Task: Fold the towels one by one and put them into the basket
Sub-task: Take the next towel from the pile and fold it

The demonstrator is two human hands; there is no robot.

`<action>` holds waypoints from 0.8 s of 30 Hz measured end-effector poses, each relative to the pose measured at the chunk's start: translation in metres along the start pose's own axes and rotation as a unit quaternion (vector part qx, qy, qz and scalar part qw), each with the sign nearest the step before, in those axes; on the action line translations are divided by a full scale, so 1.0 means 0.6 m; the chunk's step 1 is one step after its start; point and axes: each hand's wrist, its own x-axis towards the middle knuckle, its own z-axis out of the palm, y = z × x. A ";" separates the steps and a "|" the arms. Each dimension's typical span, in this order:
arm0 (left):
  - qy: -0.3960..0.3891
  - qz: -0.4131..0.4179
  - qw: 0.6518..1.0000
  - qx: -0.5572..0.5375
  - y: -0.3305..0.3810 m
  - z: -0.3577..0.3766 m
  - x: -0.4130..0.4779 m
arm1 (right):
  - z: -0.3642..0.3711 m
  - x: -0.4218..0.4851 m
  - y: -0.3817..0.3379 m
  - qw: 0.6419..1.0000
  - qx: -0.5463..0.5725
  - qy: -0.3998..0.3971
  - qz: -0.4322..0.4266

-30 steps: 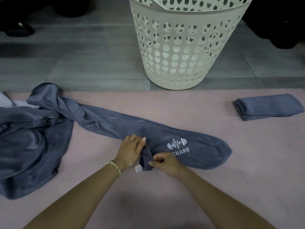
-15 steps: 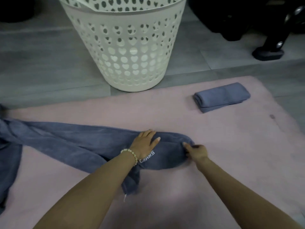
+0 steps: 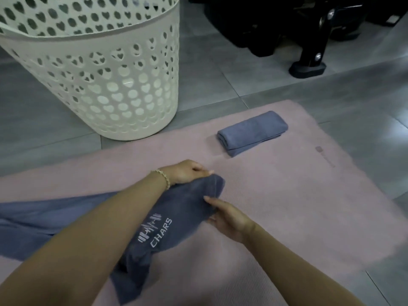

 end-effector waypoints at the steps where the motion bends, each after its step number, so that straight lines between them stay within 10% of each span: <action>1: 0.023 0.010 0.999 -0.042 0.012 -0.003 0.001 | 0.010 -0.005 -0.001 0.999 -0.037 -0.023 0.019; 9: 0.167 0.009 0.948 -0.270 0.125 -0.012 0.025 | 0.009 -0.064 -0.024 0.984 -0.153 -0.072 0.051; 20: 0.178 0.064 0.981 -0.049 0.221 0.045 0.146 | -0.193 -0.237 -0.192 0.975 -0.163 -0.093 0.120; 24: 0.233 0.038 0.971 -0.020 0.243 0.094 0.202 | -0.276 -0.261 -0.204 0.990 -0.103 0.081 0.059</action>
